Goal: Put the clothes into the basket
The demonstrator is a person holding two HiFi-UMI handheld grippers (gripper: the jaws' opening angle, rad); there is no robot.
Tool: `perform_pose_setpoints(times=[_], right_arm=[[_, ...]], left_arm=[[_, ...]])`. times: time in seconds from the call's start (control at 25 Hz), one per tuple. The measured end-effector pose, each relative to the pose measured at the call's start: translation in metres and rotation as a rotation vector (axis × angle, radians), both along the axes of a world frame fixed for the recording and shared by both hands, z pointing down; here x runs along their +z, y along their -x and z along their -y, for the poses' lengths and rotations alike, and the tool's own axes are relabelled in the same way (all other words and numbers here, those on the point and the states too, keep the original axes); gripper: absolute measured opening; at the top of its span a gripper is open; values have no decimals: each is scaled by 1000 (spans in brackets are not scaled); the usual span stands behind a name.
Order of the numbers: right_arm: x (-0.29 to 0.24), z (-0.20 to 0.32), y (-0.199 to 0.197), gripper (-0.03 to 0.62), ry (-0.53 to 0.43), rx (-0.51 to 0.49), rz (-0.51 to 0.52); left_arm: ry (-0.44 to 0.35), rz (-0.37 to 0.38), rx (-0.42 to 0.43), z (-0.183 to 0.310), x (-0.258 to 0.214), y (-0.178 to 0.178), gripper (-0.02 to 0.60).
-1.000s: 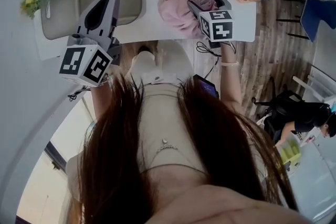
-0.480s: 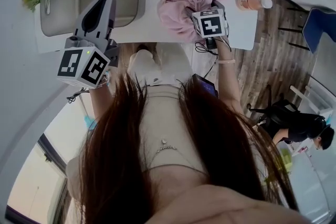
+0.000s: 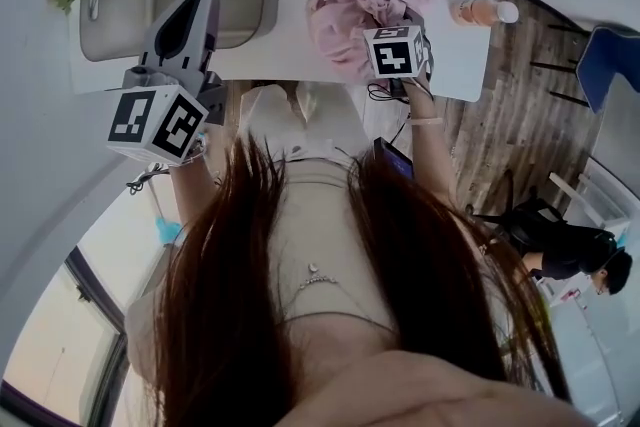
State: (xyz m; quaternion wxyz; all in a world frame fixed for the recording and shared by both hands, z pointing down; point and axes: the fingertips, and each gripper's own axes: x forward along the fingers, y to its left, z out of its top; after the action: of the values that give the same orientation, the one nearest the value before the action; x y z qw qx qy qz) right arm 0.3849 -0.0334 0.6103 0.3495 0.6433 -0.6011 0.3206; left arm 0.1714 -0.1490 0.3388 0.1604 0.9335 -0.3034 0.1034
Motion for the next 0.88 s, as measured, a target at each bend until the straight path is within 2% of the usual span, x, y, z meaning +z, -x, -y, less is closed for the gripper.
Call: perform_pose_setpoints(times=[0.08,0.2,0.36,0.88], right_arm=[[-4,0,2,193,-14,1,3],[-10,1,4,177,-25,3,5],[-24,1,4,170,-45,19,7],[-87,5,7,167,-180,179,-20]], left_arm=[[-6,-2,-5,1,-2,4,11],[-14,-6,-9,4,-5,10,11],[-22,-9,-5,9,-10,16,11],[-55,-41,69,41,-31,47,9]])
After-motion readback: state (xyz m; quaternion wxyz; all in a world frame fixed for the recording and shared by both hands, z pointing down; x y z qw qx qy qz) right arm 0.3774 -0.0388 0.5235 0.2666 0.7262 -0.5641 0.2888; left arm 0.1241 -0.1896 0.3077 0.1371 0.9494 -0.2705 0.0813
